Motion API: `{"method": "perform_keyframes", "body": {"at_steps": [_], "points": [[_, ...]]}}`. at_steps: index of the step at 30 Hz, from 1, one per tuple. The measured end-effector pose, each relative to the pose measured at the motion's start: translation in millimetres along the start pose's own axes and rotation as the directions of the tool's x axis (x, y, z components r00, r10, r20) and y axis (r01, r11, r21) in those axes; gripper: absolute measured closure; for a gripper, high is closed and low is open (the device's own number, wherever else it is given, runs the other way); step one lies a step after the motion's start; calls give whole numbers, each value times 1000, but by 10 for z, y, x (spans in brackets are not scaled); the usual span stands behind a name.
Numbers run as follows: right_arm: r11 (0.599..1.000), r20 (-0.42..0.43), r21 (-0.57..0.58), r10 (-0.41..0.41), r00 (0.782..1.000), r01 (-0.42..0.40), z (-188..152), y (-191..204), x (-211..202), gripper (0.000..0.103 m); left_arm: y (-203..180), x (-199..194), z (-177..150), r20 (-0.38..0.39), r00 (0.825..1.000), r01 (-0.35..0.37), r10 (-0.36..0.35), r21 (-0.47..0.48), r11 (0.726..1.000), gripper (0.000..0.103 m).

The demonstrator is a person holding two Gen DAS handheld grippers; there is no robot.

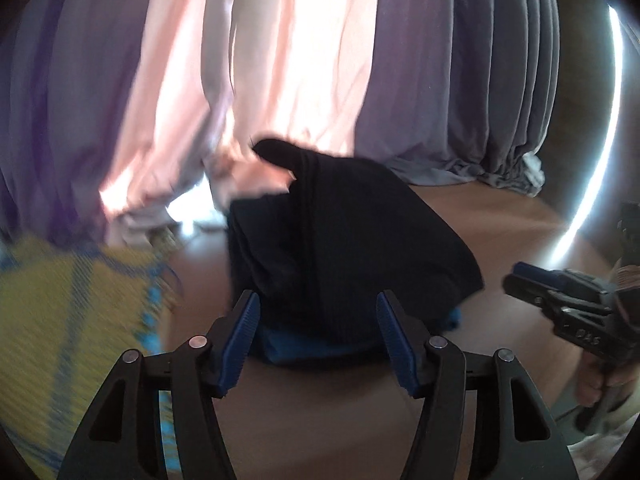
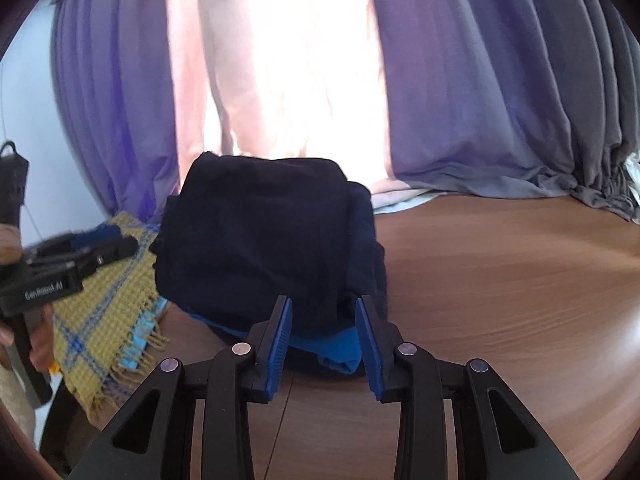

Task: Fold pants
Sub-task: 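Carry the shorts with both grippers and lower them onto the clothes stack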

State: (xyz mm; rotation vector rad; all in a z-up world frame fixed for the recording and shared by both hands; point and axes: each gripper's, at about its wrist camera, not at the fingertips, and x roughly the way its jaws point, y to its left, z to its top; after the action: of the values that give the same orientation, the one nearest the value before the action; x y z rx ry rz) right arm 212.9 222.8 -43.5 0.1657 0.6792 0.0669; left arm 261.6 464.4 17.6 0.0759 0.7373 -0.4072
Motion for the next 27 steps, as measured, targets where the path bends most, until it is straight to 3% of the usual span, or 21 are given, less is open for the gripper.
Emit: {"method": "perform_keyframes", "body": {"at_steps": [5,14,15,16,18,24,27], "points": [[1000,-26,-6,14,1000,-14,-64,-18,136,69,52,212,-105,-17,996,82,-84,-114,990,55],[999,-37,-27,24,999,-25,-96,-27,259,69,71,449,-112,-38,993,106,-115,-179,978,59],[999,-35,-25,22,999,-23,-86,-37,283,69,83,431,-120,-32,992,117,-125,-193,974,75],[1000,-36,-18,25,999,-26,-77,-44,302,69,83,402,-113,-25,991,124,-132,-205,971,84],[999,-38,0,35,999,-35,-56,-71,344,69,77,327,-106,-13,993,113,-119,-212,971,92],[996,-61,24,83,995,-81,-68,-86,403,69,13,149,-38,-3,995,96,-99,-188,977,92],[996,-70,11,84,994,-83,-96,-75,386,69,45,205,-78,-38,997,53,-61,-184,982,92]]}}
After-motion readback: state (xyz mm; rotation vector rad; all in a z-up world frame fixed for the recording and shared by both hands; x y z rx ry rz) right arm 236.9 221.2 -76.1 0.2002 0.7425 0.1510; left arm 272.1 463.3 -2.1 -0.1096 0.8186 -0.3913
